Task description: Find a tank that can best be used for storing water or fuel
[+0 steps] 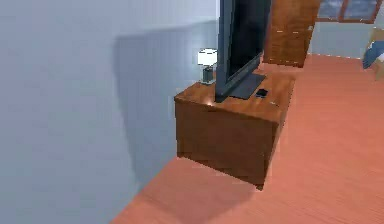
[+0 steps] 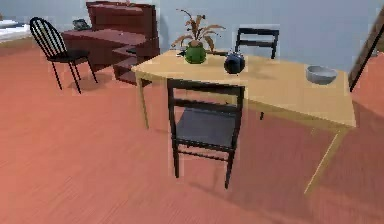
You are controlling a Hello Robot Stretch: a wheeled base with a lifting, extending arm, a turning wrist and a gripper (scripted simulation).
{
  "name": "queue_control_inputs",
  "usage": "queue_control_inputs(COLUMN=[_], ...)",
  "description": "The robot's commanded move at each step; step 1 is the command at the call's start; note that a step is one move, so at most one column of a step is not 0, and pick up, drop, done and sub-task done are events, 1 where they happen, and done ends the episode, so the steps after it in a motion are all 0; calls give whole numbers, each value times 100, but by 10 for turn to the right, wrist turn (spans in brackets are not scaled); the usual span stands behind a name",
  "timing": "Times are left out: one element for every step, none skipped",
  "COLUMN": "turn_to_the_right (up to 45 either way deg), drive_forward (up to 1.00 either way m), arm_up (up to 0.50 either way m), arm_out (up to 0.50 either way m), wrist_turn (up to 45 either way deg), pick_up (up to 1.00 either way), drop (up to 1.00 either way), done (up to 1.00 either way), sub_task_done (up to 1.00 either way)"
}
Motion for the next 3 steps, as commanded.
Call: queue_control_inputs(turn_to_the_right=[450,0,90], drive_forward=[0,100,0], arm_up=[0,0,0], arm_out=[0,0,0], wrist_turn=[0,0,0], pick_up=[0,0,0], drop=[0,0,0], done=[0,0,0], sub_task_done=[0,0,0])
